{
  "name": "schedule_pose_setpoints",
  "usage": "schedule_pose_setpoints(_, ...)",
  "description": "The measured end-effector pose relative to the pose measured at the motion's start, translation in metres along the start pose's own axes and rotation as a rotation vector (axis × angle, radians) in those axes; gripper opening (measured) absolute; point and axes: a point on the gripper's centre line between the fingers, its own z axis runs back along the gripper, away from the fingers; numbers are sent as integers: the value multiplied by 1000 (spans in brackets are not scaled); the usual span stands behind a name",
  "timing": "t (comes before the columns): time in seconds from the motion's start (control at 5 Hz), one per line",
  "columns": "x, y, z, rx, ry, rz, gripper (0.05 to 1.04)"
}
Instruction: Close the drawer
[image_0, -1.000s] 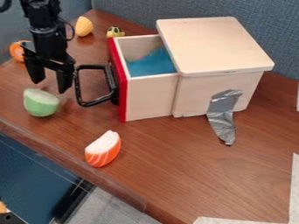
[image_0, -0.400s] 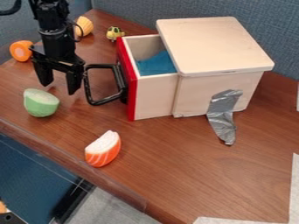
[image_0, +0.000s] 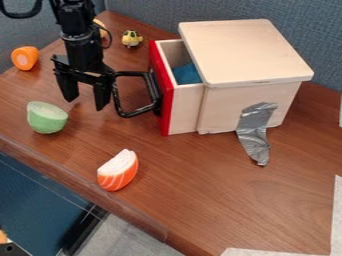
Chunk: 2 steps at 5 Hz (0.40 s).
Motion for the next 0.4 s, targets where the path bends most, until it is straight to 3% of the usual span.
schedule_pose_setpoints(0.2,12,-8,2,4,-19,-10,1000)
schedule_pose_setpoints(0.4,22,-18,-9,-6,-4,-5,1000)
